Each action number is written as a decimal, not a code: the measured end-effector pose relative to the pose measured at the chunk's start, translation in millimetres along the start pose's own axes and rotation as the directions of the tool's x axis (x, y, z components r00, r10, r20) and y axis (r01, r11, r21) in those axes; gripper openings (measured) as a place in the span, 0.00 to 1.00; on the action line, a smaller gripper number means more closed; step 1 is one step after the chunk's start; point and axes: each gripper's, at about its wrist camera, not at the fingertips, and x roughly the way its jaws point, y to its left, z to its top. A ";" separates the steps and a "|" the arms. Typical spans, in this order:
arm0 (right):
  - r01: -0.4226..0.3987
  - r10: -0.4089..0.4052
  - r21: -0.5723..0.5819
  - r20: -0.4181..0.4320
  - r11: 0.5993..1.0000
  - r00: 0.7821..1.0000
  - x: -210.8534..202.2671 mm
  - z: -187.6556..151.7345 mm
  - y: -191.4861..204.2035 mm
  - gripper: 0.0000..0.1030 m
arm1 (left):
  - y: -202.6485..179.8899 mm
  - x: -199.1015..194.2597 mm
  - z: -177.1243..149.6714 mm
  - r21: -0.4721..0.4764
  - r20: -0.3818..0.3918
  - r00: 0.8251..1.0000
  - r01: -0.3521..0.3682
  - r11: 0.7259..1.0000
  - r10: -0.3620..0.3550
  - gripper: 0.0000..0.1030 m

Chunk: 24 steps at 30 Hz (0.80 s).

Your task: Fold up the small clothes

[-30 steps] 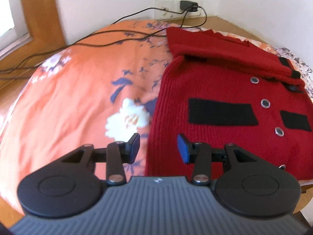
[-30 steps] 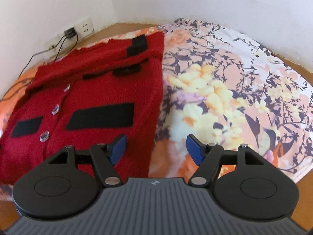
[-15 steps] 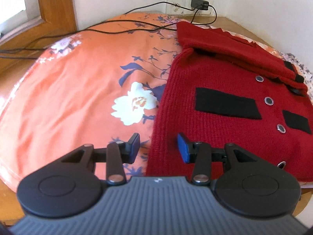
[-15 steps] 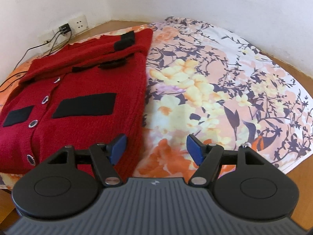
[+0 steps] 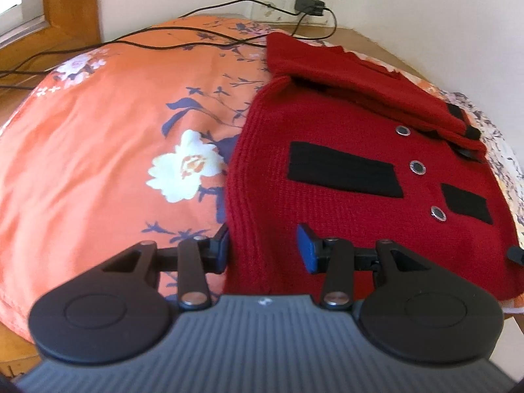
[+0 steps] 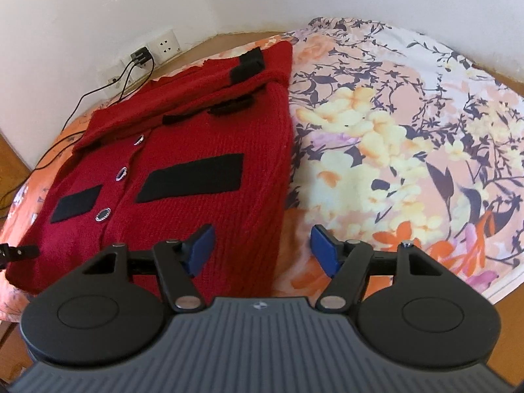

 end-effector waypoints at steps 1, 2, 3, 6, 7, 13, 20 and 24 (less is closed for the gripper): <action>-0.012 0.012 0.005 0.001 1.000 1.000 -1.0 0.3 -0.5 0.68 | -0.2 -0.8 0.0 0.006 0.000 1.000 0.005 1.000 -0.005 0.42; -0.024 0.024 0.011 0.003 1.000 1.000 -2.4 0.6 -0.8 0.67 | -0.3 -1.7 0.2 0.008 0.001 1.000 0.012 1.000 -0.012 0.42; -0.036 0.036 0.019 0.006 0.999 0.999 -3.9 1.0 -1.3 0.65 | -0.4 -2.5 0.4 0.008 0.002 1.000 0.021 1.000 -0.021 0.42; -0.072 0.071 0.041 0.007 0.997 0.997 -7.3 0.1 -1.2 0.62 | -1.1 -3.5 0.3 0.013 0.002 0.999 0.034 0.999 -0.034 0.42; -0.083 0.083 0.044 0.004 0.996 0.997 -7.7 -1.3 -0.5 0.61 | -1.9 -3.6 -0.3 0.018 0.002 0.999 0.039 0.999 -0.039 0.42; -0.077 0.079 0.064 -0.022 0.995 0.997 4.0 -11.6 -0.7 0.58 | -4.7 5.3 -4.9 0.029 0.006 1.000 0.008 1.000 -0.008 0.43; -0.091 0.093 0.122 -0.011 0.988 0.996 7.9 -11.1 -9.0 0.26 | -9.6 9.5 -2.8 0.091 0.024 1.000 -0.009 0.996 0.007 0.42; -0.106 0.109 0.202 -0.004 0.974 0.994 6.2 -10.2 -20.2 0.16 | -6.3 8.7 1.3 0.059 0.004 1.000 0.029 0.998 -0.029 0.11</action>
